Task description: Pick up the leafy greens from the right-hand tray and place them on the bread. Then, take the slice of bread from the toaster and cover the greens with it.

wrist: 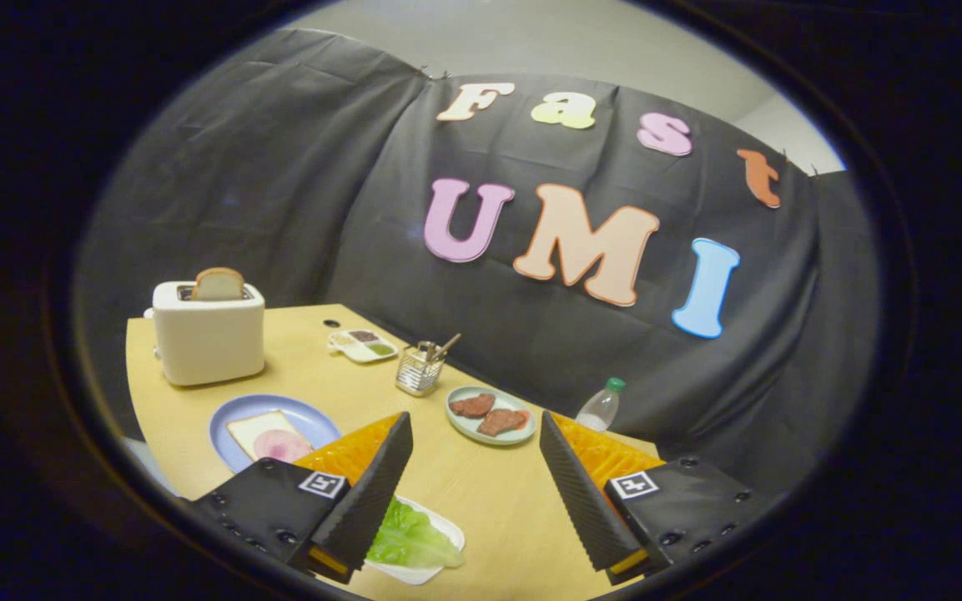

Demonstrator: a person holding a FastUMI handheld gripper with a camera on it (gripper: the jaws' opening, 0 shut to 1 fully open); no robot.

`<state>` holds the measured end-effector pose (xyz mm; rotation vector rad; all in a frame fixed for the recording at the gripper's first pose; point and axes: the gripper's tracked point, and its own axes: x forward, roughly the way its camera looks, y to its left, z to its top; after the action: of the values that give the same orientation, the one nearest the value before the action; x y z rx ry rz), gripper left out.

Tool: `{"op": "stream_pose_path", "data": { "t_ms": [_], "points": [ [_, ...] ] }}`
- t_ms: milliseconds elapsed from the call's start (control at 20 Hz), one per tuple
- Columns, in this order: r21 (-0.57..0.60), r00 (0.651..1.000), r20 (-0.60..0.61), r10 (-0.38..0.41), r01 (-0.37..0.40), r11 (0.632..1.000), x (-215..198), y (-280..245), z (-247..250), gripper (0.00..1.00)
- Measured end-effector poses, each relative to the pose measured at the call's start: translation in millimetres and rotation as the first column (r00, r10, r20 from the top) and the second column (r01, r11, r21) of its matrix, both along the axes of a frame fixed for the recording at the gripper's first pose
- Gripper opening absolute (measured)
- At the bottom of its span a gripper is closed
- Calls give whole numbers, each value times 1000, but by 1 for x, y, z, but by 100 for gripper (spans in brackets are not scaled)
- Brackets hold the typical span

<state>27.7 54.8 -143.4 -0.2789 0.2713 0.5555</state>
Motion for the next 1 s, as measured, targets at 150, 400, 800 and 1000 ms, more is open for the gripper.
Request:
{"op": "stream_pose_path", "data": {
  "t_ms": [150,400,800,1000],
  "points": [
    [6,993,-79,92,-92,996,-2,15,-24,99],
    [1,965,-220,140,-144,990,3,14,-67,99],
    [-67,888,-389,246,-294,953,-23,19,-138,99],
    [-88,857,-445,258,-329,940,-29,17,-161,99]
  ]
}}
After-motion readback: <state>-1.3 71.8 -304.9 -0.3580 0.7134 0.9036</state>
